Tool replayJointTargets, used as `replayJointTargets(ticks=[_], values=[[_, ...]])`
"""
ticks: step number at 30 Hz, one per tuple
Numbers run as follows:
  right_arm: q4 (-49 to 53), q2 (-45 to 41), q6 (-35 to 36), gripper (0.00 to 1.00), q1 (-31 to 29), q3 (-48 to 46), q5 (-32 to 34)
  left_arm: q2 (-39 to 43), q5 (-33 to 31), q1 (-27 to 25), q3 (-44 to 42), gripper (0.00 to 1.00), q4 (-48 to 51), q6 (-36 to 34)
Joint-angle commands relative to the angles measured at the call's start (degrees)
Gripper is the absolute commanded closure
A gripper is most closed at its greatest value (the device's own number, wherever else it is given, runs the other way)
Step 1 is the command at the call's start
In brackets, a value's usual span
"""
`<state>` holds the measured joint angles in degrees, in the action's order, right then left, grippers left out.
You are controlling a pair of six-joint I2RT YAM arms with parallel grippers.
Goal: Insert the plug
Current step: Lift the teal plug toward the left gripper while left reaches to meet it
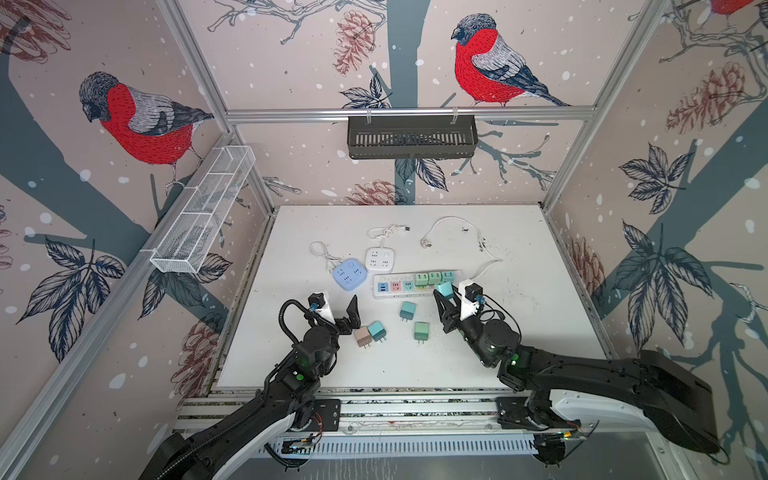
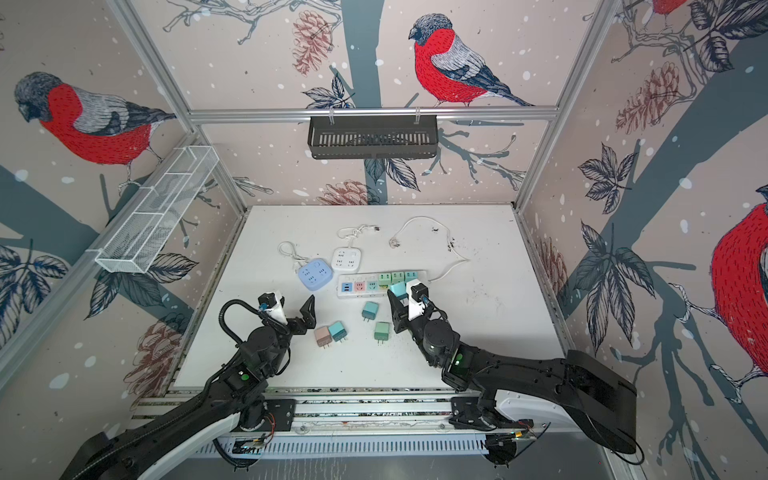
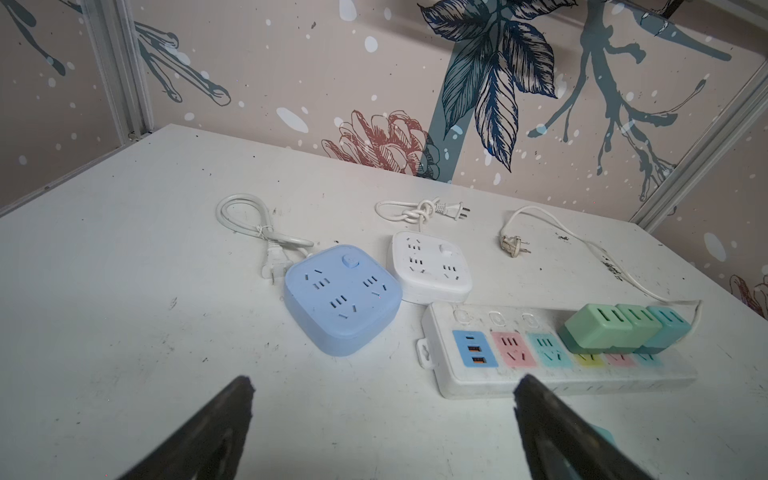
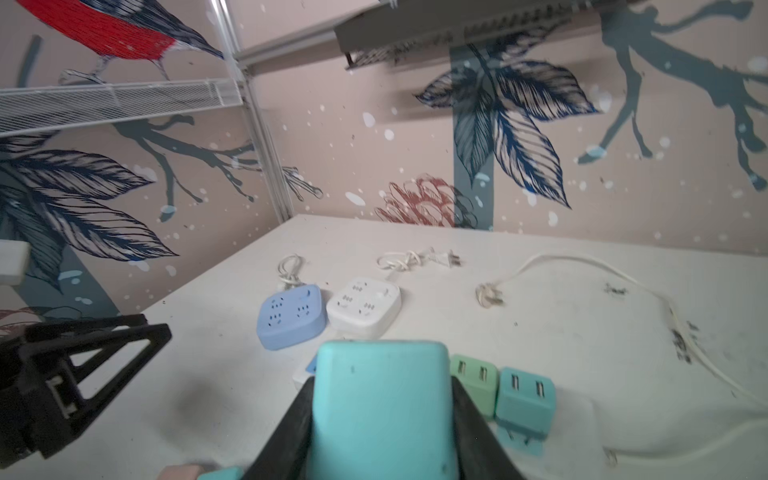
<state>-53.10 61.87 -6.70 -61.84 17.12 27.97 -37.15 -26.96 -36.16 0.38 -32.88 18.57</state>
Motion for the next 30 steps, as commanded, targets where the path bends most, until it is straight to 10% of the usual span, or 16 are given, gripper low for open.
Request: replayJointTargets(ticks=[1, 12, 19, 25, 30], values=[[-5.82, 0.37, 12.37, 0.96, 0.45, -0.43, -4.94, -1.04, 0.85, -0.03, -1.71, 0.03, -4.46, -0.7], [-13.25, -4.02, 20.61, 0.95, 2.48, -10.87, -14.96, 6.2, 5.03, 0.04, 1.84, 0.03, -0.12, -0.46], [-14.16, -6.87, 24.8, 0.95, 3.11, -14.52, -18.93, 15.76, 26.22, -0.05, 4.8, 0.03, 2.61, -2.36], [-11.21, -7.94, 23.93, 0.95, 3.3, -14.32, -22.6, 6.62, 37.18, -2.72, 11.33, 0.03, 5.72, -2.33], [-13.52, -6.72, 25.93, 0.95, 3.44, -15.55, -24.99, -3.29, 31.64, -12.16, 16.84, 0.05, 6.35, -6.09]])
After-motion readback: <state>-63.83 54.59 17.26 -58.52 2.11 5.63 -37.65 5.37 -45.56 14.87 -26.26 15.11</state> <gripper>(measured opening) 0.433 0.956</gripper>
